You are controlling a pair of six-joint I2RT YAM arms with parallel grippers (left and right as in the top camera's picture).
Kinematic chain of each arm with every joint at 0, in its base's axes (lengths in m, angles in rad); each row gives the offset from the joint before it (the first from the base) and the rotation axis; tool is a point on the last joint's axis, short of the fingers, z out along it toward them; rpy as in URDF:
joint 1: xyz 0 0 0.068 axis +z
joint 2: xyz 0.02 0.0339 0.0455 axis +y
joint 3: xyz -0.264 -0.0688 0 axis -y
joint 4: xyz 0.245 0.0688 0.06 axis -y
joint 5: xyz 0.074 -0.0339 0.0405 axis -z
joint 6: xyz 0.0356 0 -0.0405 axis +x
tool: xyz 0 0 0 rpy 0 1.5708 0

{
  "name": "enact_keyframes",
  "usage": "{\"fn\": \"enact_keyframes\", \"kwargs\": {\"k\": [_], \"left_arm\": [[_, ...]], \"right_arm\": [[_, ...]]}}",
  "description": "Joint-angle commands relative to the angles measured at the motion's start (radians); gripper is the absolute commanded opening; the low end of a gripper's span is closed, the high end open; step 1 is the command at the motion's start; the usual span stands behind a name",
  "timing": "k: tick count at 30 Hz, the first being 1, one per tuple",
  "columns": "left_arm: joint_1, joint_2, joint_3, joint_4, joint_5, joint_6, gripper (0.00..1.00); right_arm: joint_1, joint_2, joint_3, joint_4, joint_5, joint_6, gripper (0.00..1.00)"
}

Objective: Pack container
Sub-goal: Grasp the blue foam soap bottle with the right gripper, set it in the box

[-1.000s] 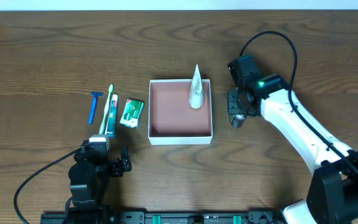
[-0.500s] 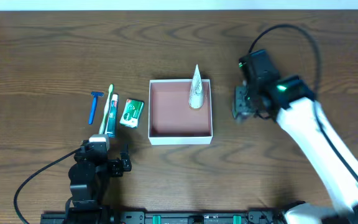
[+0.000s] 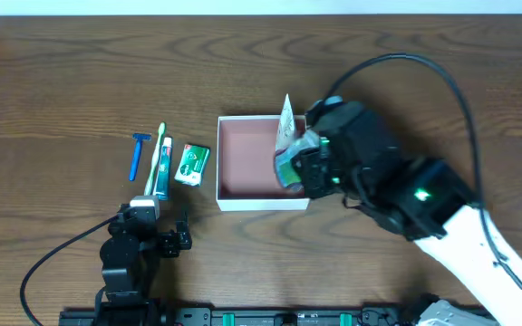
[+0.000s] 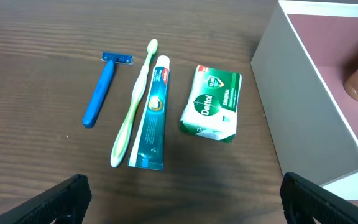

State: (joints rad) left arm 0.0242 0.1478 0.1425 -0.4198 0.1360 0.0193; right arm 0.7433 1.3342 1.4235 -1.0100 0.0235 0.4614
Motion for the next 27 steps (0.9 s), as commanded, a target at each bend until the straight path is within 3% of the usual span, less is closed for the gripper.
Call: {"fn": "enact_keyframes", "kwargs": {"k": [1, 8, 15, 23, 27], "left_arm": [[-0.003, -0.006, -0.019, -0.004, 0.013, -0.009, 0.98], [-0.003, -0.006, -0.019, -0.004, 0.013, -0.009, 0.98], [-0.003, -0.006, -0.019, -0.004, 0.013, -0.009, 0.98], [-0.003, -0.006, -0.019, -0.004, 0.013, -0.009, 0.98], [-0.003, -0.006, -0.019, -0.004, 0.013, -0.009, 0.98]], "right_arm": [[0.023, 0.045, 0.008, 0.040, 0.002, 0.040, 0.40], [0.023, 0.185, 0.008, 0.092, 0.017, 0.039, 0.40], [0.022, 0.334, 0.002, 0.090, 0.171, 0.039, 0.40], [0.024, 0.436, 0.001, 0.091, 0.172, 0.047, 0.47], [0.023, 0.444, 0.001, 0.091, 0.171, 0.063, 0.58]]}}
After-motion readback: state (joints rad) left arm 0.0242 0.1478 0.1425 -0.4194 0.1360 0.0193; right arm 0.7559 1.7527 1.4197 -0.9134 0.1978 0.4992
